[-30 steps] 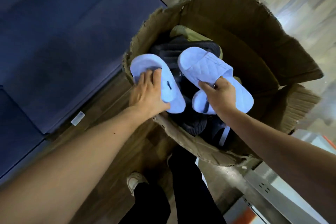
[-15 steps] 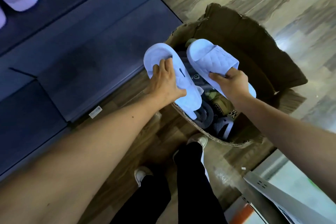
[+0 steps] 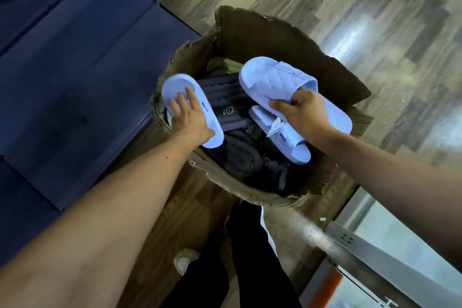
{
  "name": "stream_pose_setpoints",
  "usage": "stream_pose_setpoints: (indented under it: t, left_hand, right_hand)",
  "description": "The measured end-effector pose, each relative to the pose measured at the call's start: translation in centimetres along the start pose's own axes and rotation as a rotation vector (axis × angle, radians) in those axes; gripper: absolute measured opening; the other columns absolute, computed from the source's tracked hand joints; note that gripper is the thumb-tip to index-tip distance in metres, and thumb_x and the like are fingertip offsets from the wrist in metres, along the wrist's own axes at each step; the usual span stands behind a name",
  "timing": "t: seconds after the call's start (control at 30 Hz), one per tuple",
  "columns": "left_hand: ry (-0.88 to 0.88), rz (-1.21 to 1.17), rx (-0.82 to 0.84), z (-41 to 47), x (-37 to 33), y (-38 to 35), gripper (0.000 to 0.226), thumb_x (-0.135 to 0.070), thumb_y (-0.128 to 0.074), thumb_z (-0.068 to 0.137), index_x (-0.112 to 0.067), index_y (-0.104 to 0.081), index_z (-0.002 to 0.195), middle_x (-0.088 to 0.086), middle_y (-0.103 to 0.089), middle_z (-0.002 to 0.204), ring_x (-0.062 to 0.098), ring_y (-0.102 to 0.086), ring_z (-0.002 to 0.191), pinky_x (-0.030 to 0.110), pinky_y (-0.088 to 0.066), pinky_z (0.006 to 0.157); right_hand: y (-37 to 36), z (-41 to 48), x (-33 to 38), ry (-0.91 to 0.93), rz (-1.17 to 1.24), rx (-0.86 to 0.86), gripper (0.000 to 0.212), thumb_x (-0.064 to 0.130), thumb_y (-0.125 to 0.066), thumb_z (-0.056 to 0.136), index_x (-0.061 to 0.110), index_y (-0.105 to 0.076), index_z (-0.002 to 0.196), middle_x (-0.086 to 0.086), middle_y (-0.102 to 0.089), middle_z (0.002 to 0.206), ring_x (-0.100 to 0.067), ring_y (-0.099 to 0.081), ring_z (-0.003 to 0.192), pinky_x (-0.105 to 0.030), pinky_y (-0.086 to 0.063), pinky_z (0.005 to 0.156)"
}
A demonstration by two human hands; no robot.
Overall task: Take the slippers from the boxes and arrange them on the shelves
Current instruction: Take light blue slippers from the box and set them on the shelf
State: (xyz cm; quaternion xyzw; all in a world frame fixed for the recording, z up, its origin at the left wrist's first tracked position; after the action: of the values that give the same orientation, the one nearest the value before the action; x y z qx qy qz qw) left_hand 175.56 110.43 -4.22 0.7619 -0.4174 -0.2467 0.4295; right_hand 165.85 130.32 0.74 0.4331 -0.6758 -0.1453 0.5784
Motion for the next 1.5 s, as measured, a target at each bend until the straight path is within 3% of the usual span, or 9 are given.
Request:
stream_pose_setpoints:
  t: [0.1, 0.23, 0.4, 0.53, 0.6, 0.7, 0.93, 1.17, 1.5]
  left_hand:
    - [-0.097, -0.050, 0.175, 1.1, -3.1, -2.2, 0.092, -0.042, -0.062, 0.083, -0.011, -0.005, 0.148, 0.010, 0.004, 0.155, 0.033, 0.011, 0.142, 0.043, -0.017, 0.113]
    - [-0.315, -0.098, 0.235, 2.2, -8.4, -3.2, 0.075, -0.041, -0.061, 0.085, -0.015, -0.024, 0.145, 0.004, -0.014, 0.155, 0.027, 0.003, 0.143, 0.038, -0.021, 0.114]
    - [-0.409, -0.192, 0.311, 3.4, -11.8, -4.8, 0.083, -0.041, -0.061, 0.086, -0.011, -0.015, 0.148, 0.005, -0.015, 0.156, 0.023, -0.009, 0.144, 0.032, -0.017, 0.112]
    - [-0.355, -0.205, 0.304, 4.6, -13.1, -5.5, 0.095, -0.040, -0.068, 0.078, -0.017, -0.008, 0.148, 0.006, -0.016, 0.155, 0.031, -0.017, 0.138, 0.041, -0.029, 0.108]
    - [-0.336, -0.066, 0.296, 5.0, -13.3, -5.6, 0.083, -0.041, -0.067, 0.077, -0.015, -0.022, 0.142, 0.008, -0.038, 0.138, 0.034, -0.025, 0.127, 0.040, -0.030, 0.099]
    - [-0.282, -0.005, 0.352, 5.0, -13.3, -5.7, 0.046, -0.046, -0.064, 0.078, -0.014, -0.050, 0.109, 0.010, -0.051, 0.118, 0.030, -0.027, 0.122, 0.036, -0.027, 0.095]
    - [-0.166, -0.334, 0.174, 4.6, -9.5, -4.9, 0.043, -0.033, -0.061, 0.086, -0.006, -0.049, 0.118, 0.013, -0.062, 0.113, 0.029, -0.056, 0.107, 0.034, -0.042, 0.075]
    - [0.043, -0.769, -0.188, 3.9, -2.8, 0.1, 0.043, -0.033, -0.058, 0.090, 0.002, -0.046, 0.113, 0.026, -0.061, 0.105, 0.040, -0.056, 0.097, 0.035, -0.033, 0.066]
    - [0.084, -1.118, -0.548, -3.1, 7.6, 5.4, 0.020, -0.017, -0.051, 0.094, 0.000, -0.054, 0.103, 0.016, -0.063, 0.105, 0.032, -0.057, 0.097, 0.033, -0.038, 0.076]
  right_hand:
    - [0.5, 1.2, -1.8, -0.103, 0.080, -0.028, 0.049, 0.027, -0.067, 0.083, 0.012, -0.032, 0.052, -0.003, -0.032, 0.051, -0.012, -0.033, 0.045, -0.024, -0.024, 0.046]
    - [1.6, 2.4, -3.5, -0.163, 0.181, -0.066, 0.053, 0.026, -0.070, 0.081, 0.013, -0.029, 0.050, 0.004, -0.031, 0.040, -0.006, -0.033, 0.034, -0.016, -0.020, 0.038]
    - [2.8, 3.5, -4.3, -0.224, 0.381, -0.067, 0.055, 0.028, -0.074, 0.077, 0.015, -0.030, 0.047, 0.007, -0.026, 0.032, -0.007, -0.025, 0.036, -0.023, -0.023, 0.044]
    - [3.1, 3.8, -3.3, -0.168, 0.525, 0.008, 0.039, 0.022, -0.072, 0.079, -0.012, -0.057, 0.066, -0.001, -0.044, 0.045, -0.007, -0.036, 0.041, -0.022, -0.027, 0.044]
    - [3.2, 4.0, -3.0, -0.147, 0.537, 0.025, 0.025, 0.019, -0.070, 0.081, 0.002, -0.063, 0.065, 0.012, -0.049, 0.038, 0.000, -0.042, 0.037, -0.014, -0.031, 0.042]
    - [3.0, 4.7, -3.0, -0.157, 0.459, -0.031, 0.042, 0.025, -0.071, 0.080, 0.012, -0.045, 0.051, 0.008, -0.036, 0.034, -0.005, -0.031, 0.036, -0.019, -0.025, 0.042]
    - [0.5, 5.5, -2.1, -0.222, 0.295, -0.071, 0.049, 0.030, -0.067, 0.083, 0.013, -0.033, 0.053, -0.004, -0.031, 0.050, -0.014, -0.029, 0.045, -0.029, -0.025, 0.049]
    - [-2.8, 3.6, 2.9, -0.115, 0.182, -0.095, 0.049, 0.027, -0.065, 0.085, 0.015, -0.029, 0.053, 0.000, -0.032, 0.052, -0.012, -0.030, 0.048, -0.030, -0.023, 0.050]
    - [-8.6, -3.0, 13.9, 0.076, 0.277, -0.143, 0.053, 0.027, -0.053, 0.094, 0.014, -0.027, 0.049, 0.008, -0.040, 0.032, -0.005, -0.036, 0.035, -0.017, -0.023, 0.038]
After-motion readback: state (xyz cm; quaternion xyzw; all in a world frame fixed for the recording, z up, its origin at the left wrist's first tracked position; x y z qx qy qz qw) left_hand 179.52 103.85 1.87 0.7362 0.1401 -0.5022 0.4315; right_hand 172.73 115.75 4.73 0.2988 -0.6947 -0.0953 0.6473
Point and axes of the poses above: each hand's wrist, its own z-axis towards the middle knuckle, its own y-axis out of the back of the hand, x = y × z, the point moved 3 cm from there along z, towards the middle knuckle
